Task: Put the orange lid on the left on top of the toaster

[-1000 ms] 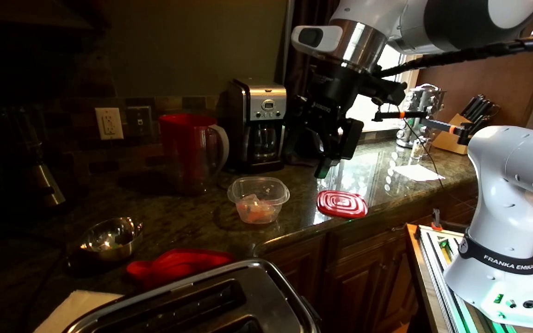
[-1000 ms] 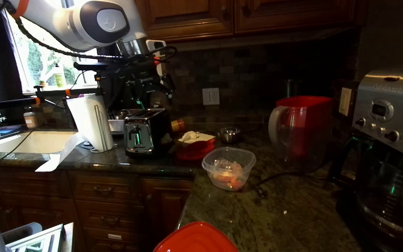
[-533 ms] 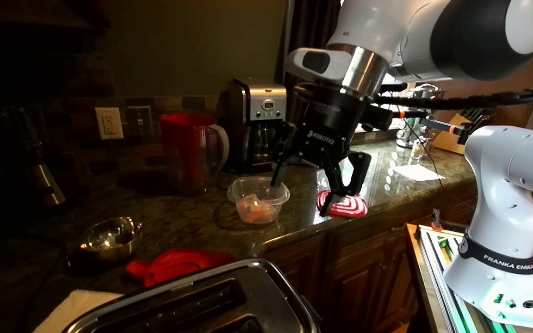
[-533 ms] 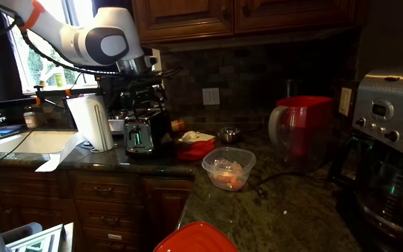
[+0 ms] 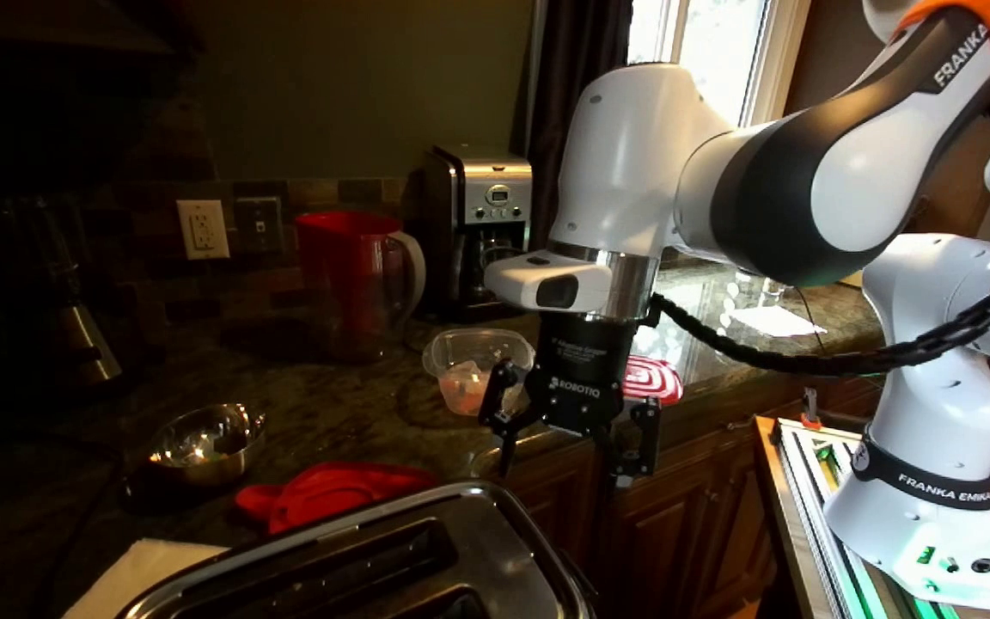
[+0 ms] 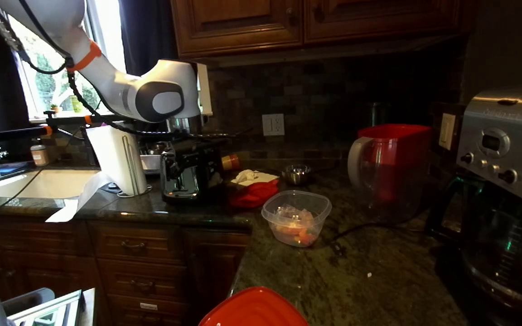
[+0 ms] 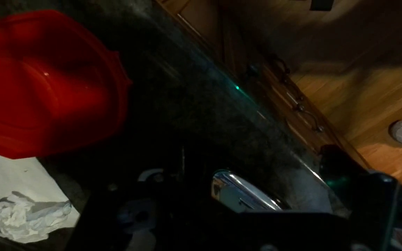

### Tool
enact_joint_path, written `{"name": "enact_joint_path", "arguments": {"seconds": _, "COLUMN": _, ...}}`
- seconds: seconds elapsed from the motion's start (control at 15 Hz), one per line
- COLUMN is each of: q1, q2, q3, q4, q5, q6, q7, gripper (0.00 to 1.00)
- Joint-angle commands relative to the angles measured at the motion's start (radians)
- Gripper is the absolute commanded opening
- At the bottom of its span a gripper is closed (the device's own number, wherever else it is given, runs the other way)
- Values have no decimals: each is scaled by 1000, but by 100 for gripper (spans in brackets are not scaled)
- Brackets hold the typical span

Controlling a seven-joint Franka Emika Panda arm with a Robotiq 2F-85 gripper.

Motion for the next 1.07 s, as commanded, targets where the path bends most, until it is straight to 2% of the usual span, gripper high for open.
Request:
{"name": "enact_joint_path", "arguments": {"seconds": 0.0, "q1": -57, "q2": 9, "q3": 56, "q4": 9, "q5": 13, "q6": -5, "q7": -14, "gripper": 100}}
{"name": "enact_joint_path", "arguments": {"seconds": 0.07, "q1": -59, "q2": 14, "q3": 57, "q4": 14, "q5": 12, "q6": -5, "q7": -16, "gripper": 100}}
{"name": "enact_joint_path", "arguments": {"seconds": 0.33, "q1": -94, "q2": 83, "q3": 111, "q4": 27, "q5": -43, "q6": 130, "q7": 18, "gripper": 100}}
{"name": "enact_joint_path", "arguments": {"seconds": 0.53, "q1": -127, "q2": 133, "q3": 142, "q4": 39, "q5": -121, "q6": 199, "q7": 64, "gripper": 100}}
{"name": "enact_joint_path", "arguments": {"seconds": 0.73, "q1": -159, "q2": 212, "q3": 154, "q4": 85, "q5": -202, "q6": 195, "q7": 108, "gripper": 100}}
{"name": "enact_joint_path", "arguments": {"seconds": 0.93, "q1": -188, "q2": 276, "q3": 159, "q4": 142, "q5": -280, "q6": 176, "q7": 163, "gripper": 88}}
{"name": "enact_joint_path", "arguments": {"seconds": 1.0, "q1": -195, "q2": 298, "q3": 159, "q4": 161, "q5": -299, "q6": 174, "q7": 176, "gripper": 88}}
